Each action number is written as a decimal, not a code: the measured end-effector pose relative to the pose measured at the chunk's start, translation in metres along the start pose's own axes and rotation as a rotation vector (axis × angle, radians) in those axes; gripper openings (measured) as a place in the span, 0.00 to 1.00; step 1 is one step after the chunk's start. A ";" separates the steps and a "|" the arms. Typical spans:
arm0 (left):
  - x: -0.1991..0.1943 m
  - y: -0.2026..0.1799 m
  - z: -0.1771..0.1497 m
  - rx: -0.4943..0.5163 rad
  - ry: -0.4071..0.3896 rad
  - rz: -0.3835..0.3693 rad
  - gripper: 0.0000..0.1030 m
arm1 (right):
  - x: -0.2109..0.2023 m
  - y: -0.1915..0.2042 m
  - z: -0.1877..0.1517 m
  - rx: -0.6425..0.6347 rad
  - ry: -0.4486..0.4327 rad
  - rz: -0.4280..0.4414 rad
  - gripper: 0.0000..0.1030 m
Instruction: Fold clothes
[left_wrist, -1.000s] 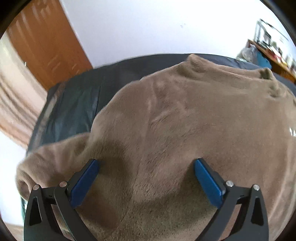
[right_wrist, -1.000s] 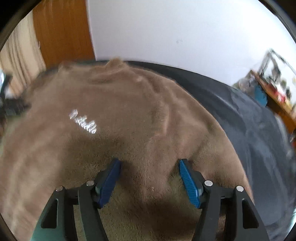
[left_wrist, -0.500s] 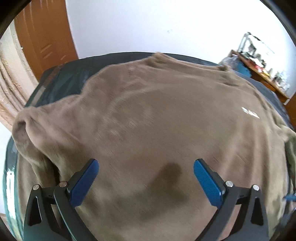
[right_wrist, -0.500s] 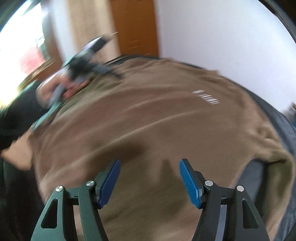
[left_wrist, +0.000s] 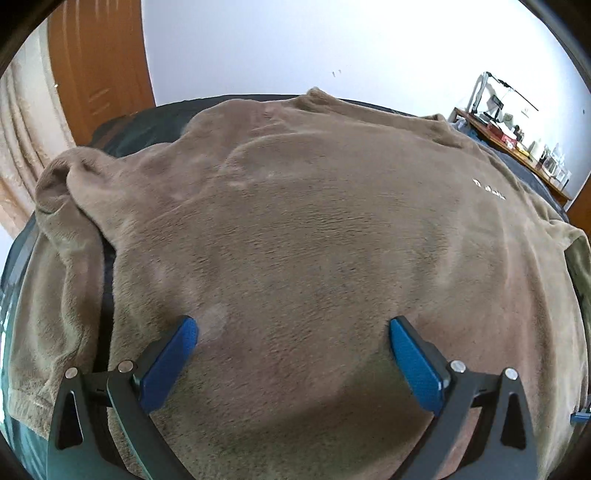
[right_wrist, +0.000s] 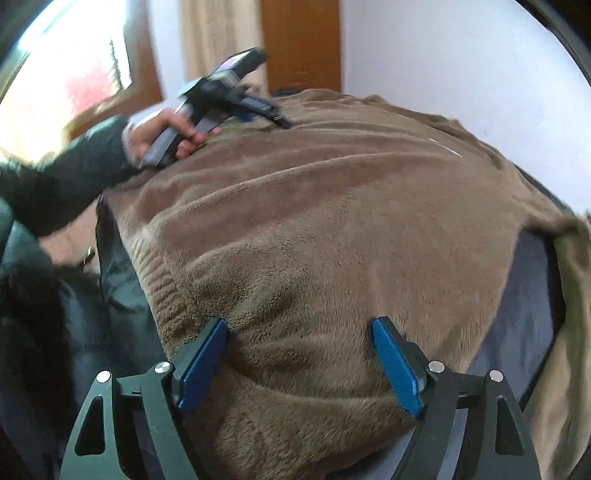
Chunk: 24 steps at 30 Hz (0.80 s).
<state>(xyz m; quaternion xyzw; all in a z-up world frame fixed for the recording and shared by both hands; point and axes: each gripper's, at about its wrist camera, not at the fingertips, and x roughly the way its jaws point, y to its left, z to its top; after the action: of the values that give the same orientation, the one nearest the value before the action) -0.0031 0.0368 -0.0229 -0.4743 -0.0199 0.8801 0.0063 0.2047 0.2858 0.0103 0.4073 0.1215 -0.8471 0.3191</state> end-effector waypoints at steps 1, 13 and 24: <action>0.000 0.002 -0.001 -0.001 -0.003 0.002 1.00 | -0.002 0.000 -0.004 0.013 -0.015 -0.010 0.80; -0.007 -0.023 0.017 0.001 0.056 -0.017 1.00 | 0.000 -0.006 -0.007 0.075 -0.058 -0.053 0.81; -0.030 -0.144 0.036 0.217 0.047 -0.237 1.00 | -0.033 -0.048 -0.023 0.413 -0.245 -0.035 0.81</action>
<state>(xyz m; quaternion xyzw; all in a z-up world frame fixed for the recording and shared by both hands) -0.0178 0.1789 0.0275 -0.4856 0.0193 0.8589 0.1618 0.2033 0.3481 0.0185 0.3557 -0.0868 -0.9026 0.2266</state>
